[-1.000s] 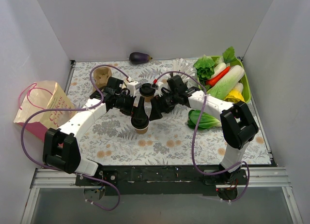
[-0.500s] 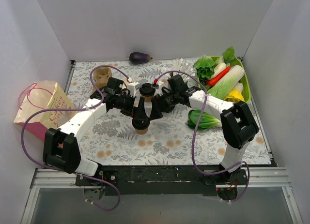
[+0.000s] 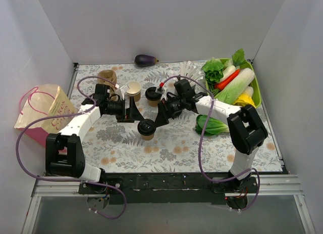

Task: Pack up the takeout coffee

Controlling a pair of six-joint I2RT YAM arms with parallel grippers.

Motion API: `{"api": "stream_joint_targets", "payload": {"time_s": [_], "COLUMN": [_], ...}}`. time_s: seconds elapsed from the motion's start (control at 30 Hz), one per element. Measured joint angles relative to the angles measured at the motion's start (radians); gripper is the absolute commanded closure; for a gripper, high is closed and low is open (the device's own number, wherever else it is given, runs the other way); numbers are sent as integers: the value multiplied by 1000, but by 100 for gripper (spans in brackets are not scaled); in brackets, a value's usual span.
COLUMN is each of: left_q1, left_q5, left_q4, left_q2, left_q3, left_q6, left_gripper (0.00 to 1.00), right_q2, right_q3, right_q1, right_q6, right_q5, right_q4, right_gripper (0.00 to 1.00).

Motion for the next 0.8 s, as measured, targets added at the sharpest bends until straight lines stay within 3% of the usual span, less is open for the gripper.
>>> {"api": "stream_joint_targets", "payload": {"time_s": [0.33,0.8], "left_q1": [3,13], "left_q5": [254,301], "left_q4": [35,86], "left_q2": [79,209], "left_q3": [-131,-171], "left_q6": [-54,-114], "left_gripper": [4,5], "right_q2": [104,186], "right_q3": [0,4], "right_q1": [0,0], "right_q6": [99,216], "right_q5": [-71,-137], "right_q4": [76,181], "right_gripper": [2,3]}}
